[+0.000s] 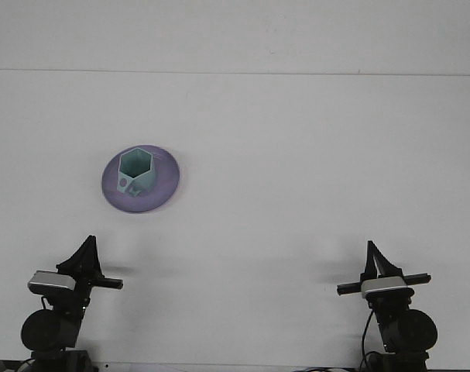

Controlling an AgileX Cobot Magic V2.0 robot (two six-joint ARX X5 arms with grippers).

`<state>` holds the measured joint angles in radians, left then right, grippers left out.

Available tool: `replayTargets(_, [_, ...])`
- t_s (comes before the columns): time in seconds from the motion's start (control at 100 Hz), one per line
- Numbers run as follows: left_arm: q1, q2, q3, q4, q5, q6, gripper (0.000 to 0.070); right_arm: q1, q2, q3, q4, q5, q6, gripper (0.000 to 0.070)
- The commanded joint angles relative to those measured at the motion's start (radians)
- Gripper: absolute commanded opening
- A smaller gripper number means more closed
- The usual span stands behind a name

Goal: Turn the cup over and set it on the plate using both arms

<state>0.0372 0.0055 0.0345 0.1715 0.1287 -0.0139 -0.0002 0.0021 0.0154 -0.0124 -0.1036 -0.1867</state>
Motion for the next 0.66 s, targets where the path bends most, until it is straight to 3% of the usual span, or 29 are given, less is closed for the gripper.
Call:
replayTargets(0.0, [0.002, 0.0, -0.02, 0.009, -0.002, -0.002, 0.0015, 0.001, -0.001, -0.003, 0.016, -0.001, -0.024, 0.0])
replayTargets(0.65, [0.002, -0.001, -0.02, 0.01, -0.002, -0.002, 0.0014, 0.001, -0.001, -0.003, 0.025, -0.001, -0.021, 0.0])
